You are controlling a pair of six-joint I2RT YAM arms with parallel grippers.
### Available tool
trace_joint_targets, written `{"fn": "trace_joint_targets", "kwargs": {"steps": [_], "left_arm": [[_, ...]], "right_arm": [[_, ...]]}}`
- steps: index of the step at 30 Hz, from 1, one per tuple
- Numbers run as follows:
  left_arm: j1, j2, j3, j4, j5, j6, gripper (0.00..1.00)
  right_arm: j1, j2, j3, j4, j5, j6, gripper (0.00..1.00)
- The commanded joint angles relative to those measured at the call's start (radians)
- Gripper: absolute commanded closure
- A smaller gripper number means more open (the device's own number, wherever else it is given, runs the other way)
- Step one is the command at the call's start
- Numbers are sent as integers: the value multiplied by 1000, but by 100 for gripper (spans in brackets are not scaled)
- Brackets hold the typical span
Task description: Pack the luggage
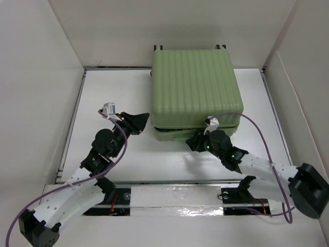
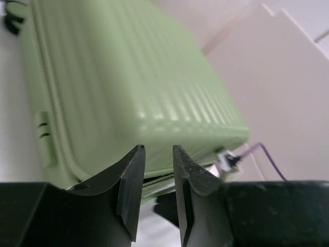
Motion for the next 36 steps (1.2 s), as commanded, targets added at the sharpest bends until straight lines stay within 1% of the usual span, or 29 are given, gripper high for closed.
{"fn": "trace_joint_targets", "kwargs": {"steps": [1,2,3,5,6,7,8,9,11,12,13,15,16,17,18,19,20,21,22,23,24,25,26,27,28,29,31,34,36], "left_arm": [[-5,35,25,128,112,40,76],[-5,55,25,137,135,37,77],[-5,69,22,166,155,42,80],[-89,123,26,174,134,68,83],[-153,144,31,167,81,89,83],[-307,169,35,159,1,109,83],[-382,228,43,151,-170,124,83],[-446,257,63,132,-249,135,83],[-540,328,77,115,-392,115,82],[-541,344,65,134,-389,96,79],[-541,356,45,172,-372,65,77],[-492,419,-7,267,-296,48,70],[-479,451,-10,282,-280,33,68],[-479,519,-6,288,-276,32,67],[-479,553,17,286,-282,31,65],[-479,581,28,291,-280,31,63],[-479,625,41,297,-271,32,62],[-479,644,48,312,-265,36,57],[-479,656,52,318,-260,36,55],[-479,679,54,329,-256,37,53],[-479,692,55,352,-250,34,48],[-479,703,58,351,-248,29,46],[-479,724,66,349,-253,25,44],[-479,736,66,349,-257,10,41],[-479,747,66,352,-260,0,39],[-470,767,65,360,-262,-6,38],[-470,801,59,392,-260,-15,37],[-444,830,65,409,-243,-26,37],[-418,844,55,427,-217,-32,37]], "right_arm": [[4,145,83,296,14,-26,52],[30,164,97,319,2,-25,51],[45,172,114,298,3,-28,51],[96,122,140,209,29,-32,50],[113,80,140,168,54,-34,49],[124,30,136,111,72,-36,48],[124,-92,130,56,86,-33,48],[136,-163,129,-77,116,-28,47],[136,-307,120,-211,150,-5,46],[136,-439,116,-327,179,4,47],[136,-496,117,-389,246,29,48],[106,-622,136,-496,349,44,64],[52,-642,145,-506,458,24,71],[12,-647,157,-499,498,-5,83],[-40,-636,192,-449,527,-44,88],[-171,-563,221,-422,551,-113,94],[-257,-510,259,-404,525,-137,100],[-351,-454,357,-413,424,-149,100],[-449,-361,398,-419,369,-152,100],[-652,-333,418,-404,298,-151,100],[-754,-313,427,-356,222,-141,100],[-852,-297,419,-327,52,-110,100],[-940,-259,403,-293,-36,-94,100],[-1074,-226,386,-216,-116,-79,100],[-1117,-184,370,-203,-258,-54,100],[-1143,-96,363,-192,-317,-59,97],[-1157,-17,347,-157,-447,-63,93],[-1137,60,243,-13,-510,-22,90],[-1120,106,194,44,-528,-14,89]]}}
